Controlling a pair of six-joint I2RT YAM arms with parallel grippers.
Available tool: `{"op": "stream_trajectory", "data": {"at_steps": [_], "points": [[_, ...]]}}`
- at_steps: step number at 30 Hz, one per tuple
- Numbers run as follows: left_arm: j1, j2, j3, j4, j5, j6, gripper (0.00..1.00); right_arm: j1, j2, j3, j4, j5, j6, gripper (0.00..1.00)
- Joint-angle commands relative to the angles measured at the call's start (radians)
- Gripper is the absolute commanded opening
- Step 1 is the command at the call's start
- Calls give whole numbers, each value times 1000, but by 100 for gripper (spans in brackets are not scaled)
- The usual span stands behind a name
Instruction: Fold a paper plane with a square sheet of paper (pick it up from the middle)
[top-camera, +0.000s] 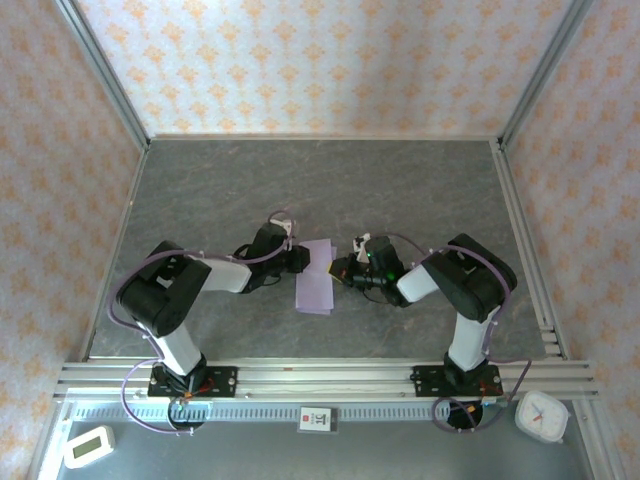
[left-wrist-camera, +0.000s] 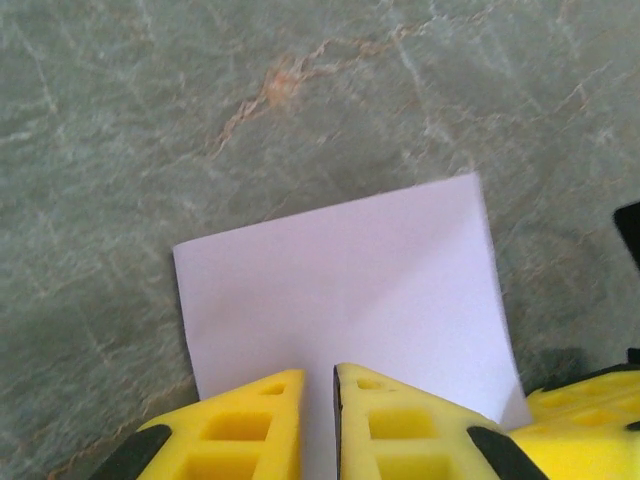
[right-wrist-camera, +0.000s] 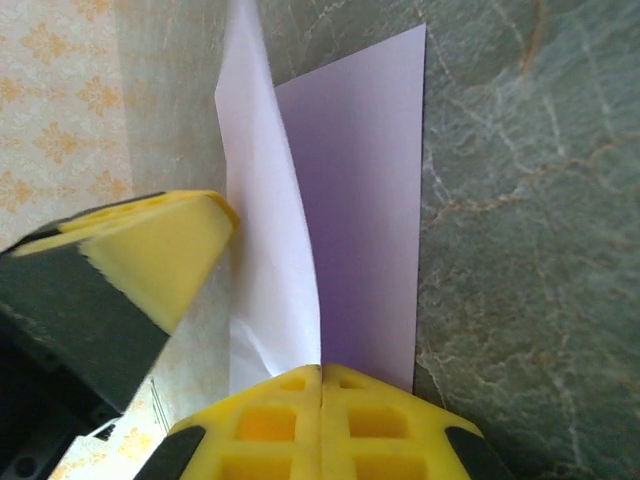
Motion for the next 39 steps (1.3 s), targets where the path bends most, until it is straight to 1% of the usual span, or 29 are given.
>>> {"op": "stream_trajectory", "data": {"at_steps": [1,5,11,14,18,22,31,39], "points": [[9,16,-15,39,-28,6,18,5,44,-15,-18,28,-5,0],[9,12,-22,33,-34,4,18,6,46,-17,-17,28,-4,0],[11,-75,12,6,-24,-12,18,7,55,-18,-17,28,-5,0],[25,-88,41,-6,-14,-8,18,6,59,-18,-14,30,-5,0],[51,-64,62,1,3,-1,18,6,67,-18,-8,30,0,0],[74,-34,66,50,23,-8,19,6,79,-17,-4,28,1,0],[75,24,60,166,87,-18,19,6,97,-27,10,29,4,0],[74,90,40,235,104,-41,19,6,103,-35,13,30,7,0]]}}
